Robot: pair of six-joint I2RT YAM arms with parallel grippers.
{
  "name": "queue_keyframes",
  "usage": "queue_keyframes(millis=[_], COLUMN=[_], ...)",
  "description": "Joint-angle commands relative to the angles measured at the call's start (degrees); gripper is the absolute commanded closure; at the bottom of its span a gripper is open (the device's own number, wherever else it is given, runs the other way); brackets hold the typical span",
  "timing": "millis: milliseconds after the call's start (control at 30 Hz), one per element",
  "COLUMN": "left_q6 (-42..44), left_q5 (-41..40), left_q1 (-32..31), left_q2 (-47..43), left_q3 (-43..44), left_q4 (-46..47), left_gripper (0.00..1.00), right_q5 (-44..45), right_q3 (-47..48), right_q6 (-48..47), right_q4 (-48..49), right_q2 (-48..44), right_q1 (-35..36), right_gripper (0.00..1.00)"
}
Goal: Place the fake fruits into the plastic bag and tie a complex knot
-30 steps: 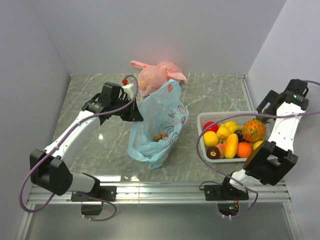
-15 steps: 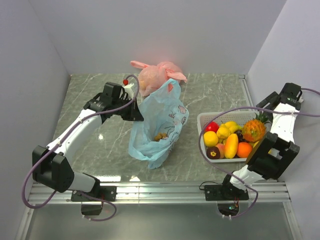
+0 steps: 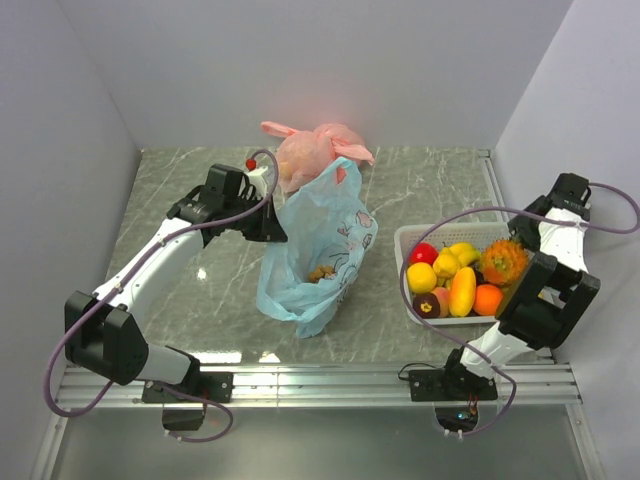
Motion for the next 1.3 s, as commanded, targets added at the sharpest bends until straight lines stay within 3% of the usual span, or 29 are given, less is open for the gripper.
queue_keyframes(millis=[0, 167, 233, 500, 667, 733, 833, 967, 1100, 1267], left_q6=[-0.22, -0.31, -0.31, -0.48, -0.92, -0.49, -0.4, -0.83, -1.27, -1.63], left_q5=[1.44, 1.53, 1.62, 2.23, 3.2, 4.16, 5.74, 8.38, 10.4, 13.48], left_q1=[0.33, 0.33, 0.42, 0.51, 0.6, 0.6, 0.6, 0.6, 0.86, 1.39], left_q2=[-0.23, 0.04, 0.04, -0.14, 0.3, 0.82, 1.44, 1.97, 2.41, 2.85], left_q3=[0.9, 1.16, 1.25, 1.08, 1.08, 1.6, 2.48, 2.48, 2.48, 3.1], left_q4=[1.9, 1.9, 1.81, 1.81, 1.99, 1.55, 1.11, 1.63, 2.07, 1.99], left_gripper=[1.0, 1.0, 1.0, 1.0, 1.0, 1.0, 1.0, 0.99, 1.0, 1.0], right_q5=[-1.77, -4.42, -7.14, -19.36, -29.81, -29.48, -29.21, -29.91, -29.56, -27.81], right_q3=[0.11, 2.83, 3.45, 4.24, 2.58, 1.0, -2.34, -2.18, -2.43, -9.35], right_q6=[-1.13, -2.72, -3.33, -6.15, -4.48, -3.25, -0.01, 0.1, -3.24, -15.26], right_q4=[0.33, -2.04, -1.87, 2.43, 12.08, 16.56, 31.73, 40.92, 46.98, 57.35], right_q2=[-1.56, -5.16, -7.36, -18.87, -30.11, -33.45, -38.56, -36.55, -32.34, -27.23], right_q1=[-0.19, -0.19, -0.19, 1.21, 6.65, 14.35, 25.95, 40.36, 52.88, 64.49], right_gripper=[0.54, 0.75, 0.98, 1.0, 1.0, 1.0, 1.0, 1.0, 1.0, 1.0])
